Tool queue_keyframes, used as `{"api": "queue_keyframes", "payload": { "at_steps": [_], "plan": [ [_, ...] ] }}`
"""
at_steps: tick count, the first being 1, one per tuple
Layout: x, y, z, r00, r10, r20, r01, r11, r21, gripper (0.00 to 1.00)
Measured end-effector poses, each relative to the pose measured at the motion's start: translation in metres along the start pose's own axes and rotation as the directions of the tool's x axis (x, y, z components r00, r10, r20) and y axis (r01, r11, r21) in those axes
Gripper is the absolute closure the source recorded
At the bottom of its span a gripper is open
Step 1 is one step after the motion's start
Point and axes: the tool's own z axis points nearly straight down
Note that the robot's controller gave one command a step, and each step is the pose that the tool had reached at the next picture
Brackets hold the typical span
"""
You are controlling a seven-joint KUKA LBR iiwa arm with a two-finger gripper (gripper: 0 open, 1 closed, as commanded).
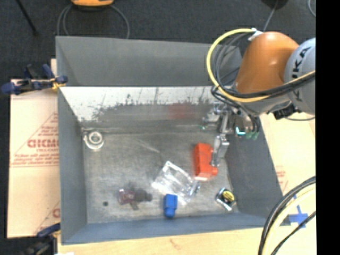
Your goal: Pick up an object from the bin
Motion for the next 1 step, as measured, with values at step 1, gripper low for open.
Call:
{"api": "queue_keyframes", "payload": {
  "at_steps": [1],
  "plan": [
    [0.0053, -0.0001, 0.1145, 0.980, 0.197, 0.001, -0.197, 0.980, -0.002, 0.00]
  ]
}}
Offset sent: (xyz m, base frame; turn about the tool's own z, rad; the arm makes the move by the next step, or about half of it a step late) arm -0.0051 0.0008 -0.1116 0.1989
